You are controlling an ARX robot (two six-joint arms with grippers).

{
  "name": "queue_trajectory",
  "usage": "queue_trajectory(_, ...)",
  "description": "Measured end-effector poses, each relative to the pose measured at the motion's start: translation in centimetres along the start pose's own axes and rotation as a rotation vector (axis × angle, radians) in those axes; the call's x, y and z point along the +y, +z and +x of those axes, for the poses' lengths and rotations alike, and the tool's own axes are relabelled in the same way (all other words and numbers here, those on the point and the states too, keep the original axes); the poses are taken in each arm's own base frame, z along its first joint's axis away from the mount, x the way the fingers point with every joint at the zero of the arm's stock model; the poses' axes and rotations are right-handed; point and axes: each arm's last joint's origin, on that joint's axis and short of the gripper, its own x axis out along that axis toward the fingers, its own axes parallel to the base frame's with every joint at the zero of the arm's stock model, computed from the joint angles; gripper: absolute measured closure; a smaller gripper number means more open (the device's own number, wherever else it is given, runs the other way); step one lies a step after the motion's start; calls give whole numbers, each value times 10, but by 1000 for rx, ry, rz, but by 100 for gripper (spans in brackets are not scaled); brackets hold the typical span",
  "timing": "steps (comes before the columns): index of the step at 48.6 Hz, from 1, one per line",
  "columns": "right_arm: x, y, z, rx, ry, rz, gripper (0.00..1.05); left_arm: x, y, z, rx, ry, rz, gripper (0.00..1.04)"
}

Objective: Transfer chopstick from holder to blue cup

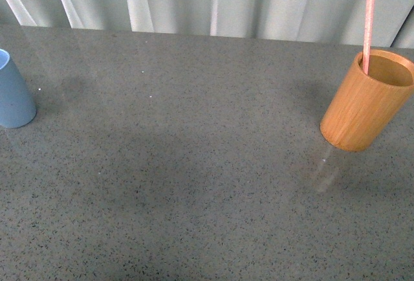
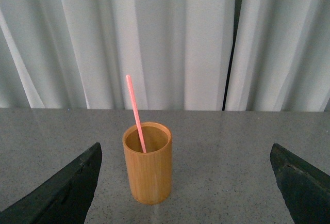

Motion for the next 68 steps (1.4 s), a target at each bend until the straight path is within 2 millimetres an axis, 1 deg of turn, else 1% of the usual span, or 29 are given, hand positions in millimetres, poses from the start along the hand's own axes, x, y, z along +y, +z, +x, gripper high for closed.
queue_trajectory(52,0,0,0,0,0,0,10,0,0,0,0,0,0,7)
queue_trajectory(54,0,0,0,0,0,0,10,0,-2,1,38,48,-22,7)
queue_trajectory(56,0,0,0,0,0,0,10,0,-3,2,148,179,-46,7)
queue_trajectory(59,0,0,0,0,0,0,10,2,-5,6,233,268,-70,7)
queue_trajectory(63,0,0,0,0,1,0,10,4,-4,14,322,285,-83,7)
queue_trajectory(68,0,0,0,0,0,0,10,9,8,30,423,252,-110,7)
